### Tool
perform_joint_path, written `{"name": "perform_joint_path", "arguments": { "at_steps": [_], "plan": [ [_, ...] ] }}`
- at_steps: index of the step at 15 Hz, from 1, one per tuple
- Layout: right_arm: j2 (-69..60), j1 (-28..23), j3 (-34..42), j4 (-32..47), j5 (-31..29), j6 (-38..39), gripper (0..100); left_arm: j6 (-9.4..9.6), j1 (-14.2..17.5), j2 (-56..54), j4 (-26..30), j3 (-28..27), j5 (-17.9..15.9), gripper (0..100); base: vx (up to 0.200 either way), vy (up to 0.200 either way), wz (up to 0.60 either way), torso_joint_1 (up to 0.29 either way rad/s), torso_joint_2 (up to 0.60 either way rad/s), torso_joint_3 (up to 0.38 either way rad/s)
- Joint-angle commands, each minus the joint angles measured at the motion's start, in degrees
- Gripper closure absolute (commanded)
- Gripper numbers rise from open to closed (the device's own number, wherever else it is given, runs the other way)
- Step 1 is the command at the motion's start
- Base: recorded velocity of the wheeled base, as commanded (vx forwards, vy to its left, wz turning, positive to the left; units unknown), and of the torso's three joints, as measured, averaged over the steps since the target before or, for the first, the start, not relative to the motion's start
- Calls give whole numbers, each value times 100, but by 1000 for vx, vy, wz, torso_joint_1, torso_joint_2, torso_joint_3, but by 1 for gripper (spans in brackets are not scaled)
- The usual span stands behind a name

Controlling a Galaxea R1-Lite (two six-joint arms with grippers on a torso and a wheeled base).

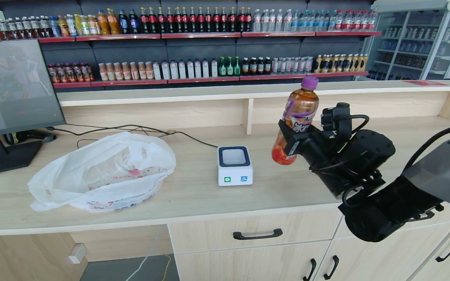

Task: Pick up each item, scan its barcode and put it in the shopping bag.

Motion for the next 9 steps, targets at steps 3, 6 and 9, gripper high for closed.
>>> {"name": "perform_joint_path", "arguments": {
  "at_steps": [3,6,9],
  "plan": [
    [-1040,532,803,-8,14,-299,100,0,0,-2,0,0,0,0,0,0,0,0,0,0],
    [-1260,787,1023,-8,14,-615,100,0,0,-2,0,0,0,0,0,0,0,0,0,0],
    [-1629,1261,1489,-8,14,-1213,100,0,0,-2,0,0,0,0,0,0,0,0,0,0]
  ]
}}
